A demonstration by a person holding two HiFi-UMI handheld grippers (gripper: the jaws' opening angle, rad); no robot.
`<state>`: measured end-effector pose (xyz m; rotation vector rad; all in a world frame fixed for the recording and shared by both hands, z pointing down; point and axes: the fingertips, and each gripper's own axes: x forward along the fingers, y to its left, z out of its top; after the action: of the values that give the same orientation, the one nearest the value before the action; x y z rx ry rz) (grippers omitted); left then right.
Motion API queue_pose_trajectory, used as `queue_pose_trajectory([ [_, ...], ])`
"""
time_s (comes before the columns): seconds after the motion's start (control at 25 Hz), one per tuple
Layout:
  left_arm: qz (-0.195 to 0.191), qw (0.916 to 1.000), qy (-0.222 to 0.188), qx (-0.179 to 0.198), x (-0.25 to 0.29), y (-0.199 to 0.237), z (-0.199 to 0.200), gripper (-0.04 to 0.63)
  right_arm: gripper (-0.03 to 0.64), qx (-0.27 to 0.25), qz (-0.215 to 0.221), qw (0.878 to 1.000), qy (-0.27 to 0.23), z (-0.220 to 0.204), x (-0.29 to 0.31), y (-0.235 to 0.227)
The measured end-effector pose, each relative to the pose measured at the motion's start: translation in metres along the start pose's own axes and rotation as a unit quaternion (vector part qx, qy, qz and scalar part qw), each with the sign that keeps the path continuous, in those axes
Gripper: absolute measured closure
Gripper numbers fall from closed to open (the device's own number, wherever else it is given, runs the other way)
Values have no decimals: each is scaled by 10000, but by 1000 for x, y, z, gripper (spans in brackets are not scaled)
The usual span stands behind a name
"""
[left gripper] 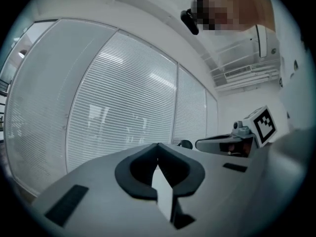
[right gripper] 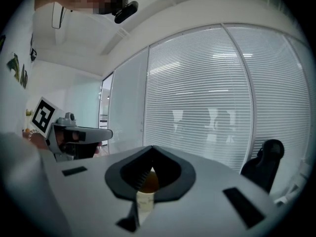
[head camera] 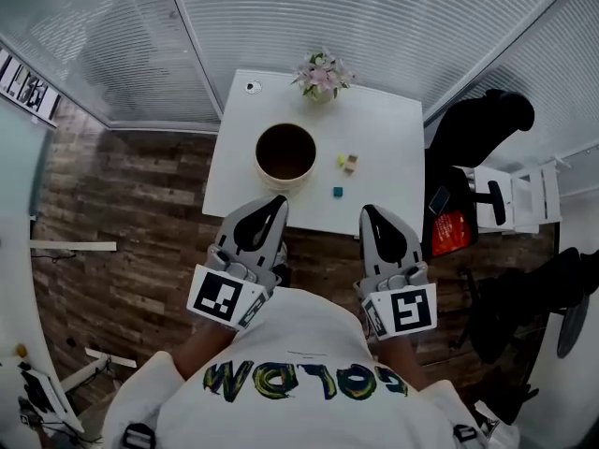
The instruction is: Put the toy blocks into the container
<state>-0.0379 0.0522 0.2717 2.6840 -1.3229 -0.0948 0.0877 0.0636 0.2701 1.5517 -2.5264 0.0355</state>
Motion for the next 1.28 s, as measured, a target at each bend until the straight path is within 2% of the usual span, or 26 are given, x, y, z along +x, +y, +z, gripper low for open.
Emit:
queue_pose_trajectory([
  [0.24,-109,9999,-3,-25,32,52,8,583,607,-31,-65,10000,30,10,60,-4],
  [0.48,-239,9997,57,-51,46,77,6,583,607,-13,-193,9997,129,8,89,-6],
  [0.76,-295,9995,71,-92,56,81,5,583,607,-10,-233,9996,164,6,99,-13],
  [1.28,-201,9997,58,-86,78,57,9,583,607,-41,-245,9996,112,10,85,-50],
])
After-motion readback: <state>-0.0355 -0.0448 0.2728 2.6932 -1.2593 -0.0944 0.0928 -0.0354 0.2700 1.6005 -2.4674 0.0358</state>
